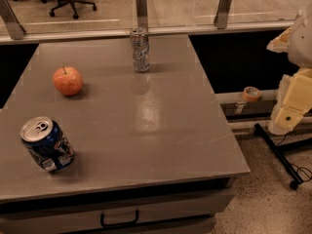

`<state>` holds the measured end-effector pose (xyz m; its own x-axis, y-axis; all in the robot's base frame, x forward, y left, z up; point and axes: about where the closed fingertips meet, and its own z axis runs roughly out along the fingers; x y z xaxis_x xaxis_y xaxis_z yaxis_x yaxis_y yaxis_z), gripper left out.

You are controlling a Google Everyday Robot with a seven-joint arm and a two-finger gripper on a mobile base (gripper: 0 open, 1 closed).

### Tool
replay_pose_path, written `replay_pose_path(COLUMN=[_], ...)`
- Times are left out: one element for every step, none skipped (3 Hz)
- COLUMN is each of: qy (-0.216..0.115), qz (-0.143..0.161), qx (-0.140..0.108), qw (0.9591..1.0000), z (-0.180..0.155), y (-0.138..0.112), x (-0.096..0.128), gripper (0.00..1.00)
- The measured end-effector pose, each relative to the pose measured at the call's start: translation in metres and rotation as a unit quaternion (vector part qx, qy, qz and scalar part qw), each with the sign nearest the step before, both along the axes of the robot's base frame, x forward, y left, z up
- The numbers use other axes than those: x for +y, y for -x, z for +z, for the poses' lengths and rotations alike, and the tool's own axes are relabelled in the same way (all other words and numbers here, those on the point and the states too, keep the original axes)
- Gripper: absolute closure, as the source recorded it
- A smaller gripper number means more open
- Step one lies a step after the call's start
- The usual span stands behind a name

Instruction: Move pepsi can near redbull can

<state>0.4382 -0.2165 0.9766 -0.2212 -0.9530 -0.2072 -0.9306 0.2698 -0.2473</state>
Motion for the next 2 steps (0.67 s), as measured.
replay_pose_path(qy=[0.000, -0.038], qz=[0.000, 0.012], qx=[0.000, 0.001], qw=[1.0000, 0.9992], z=[0.0000, 0.0024], y=[0.0000, 0.0009], x=[0.0000, 0.0067], gripper=[0.00, 0.00])
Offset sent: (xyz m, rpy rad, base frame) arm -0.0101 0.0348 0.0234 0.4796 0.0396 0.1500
